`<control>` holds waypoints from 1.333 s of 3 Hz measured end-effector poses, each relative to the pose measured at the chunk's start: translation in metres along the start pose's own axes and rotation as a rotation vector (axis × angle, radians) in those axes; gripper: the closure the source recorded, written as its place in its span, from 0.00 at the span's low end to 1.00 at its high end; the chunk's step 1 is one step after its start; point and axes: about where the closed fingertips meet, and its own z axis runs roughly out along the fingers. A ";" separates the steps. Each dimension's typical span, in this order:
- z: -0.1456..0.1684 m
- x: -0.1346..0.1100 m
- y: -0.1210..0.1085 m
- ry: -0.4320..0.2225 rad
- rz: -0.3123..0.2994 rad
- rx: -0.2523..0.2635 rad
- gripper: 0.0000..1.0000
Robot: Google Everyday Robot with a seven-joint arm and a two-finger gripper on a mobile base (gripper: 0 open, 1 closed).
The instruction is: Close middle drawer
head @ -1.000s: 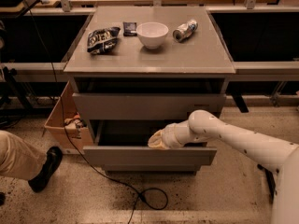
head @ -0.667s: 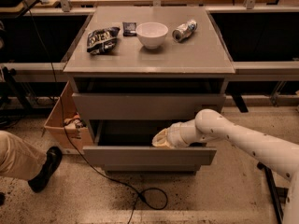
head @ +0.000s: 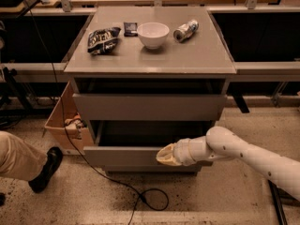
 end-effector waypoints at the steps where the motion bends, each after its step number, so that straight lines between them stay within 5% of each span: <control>1: 0.001 0.001 0.002 -0.009 0.006 0.007 1.00; 4: 0.042 0.037 -0.013 -0.094 0.029 0.188 1.00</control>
Offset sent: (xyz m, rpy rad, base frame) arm 0.0078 0.0056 -0.0343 0.1502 -0.0989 -0.1140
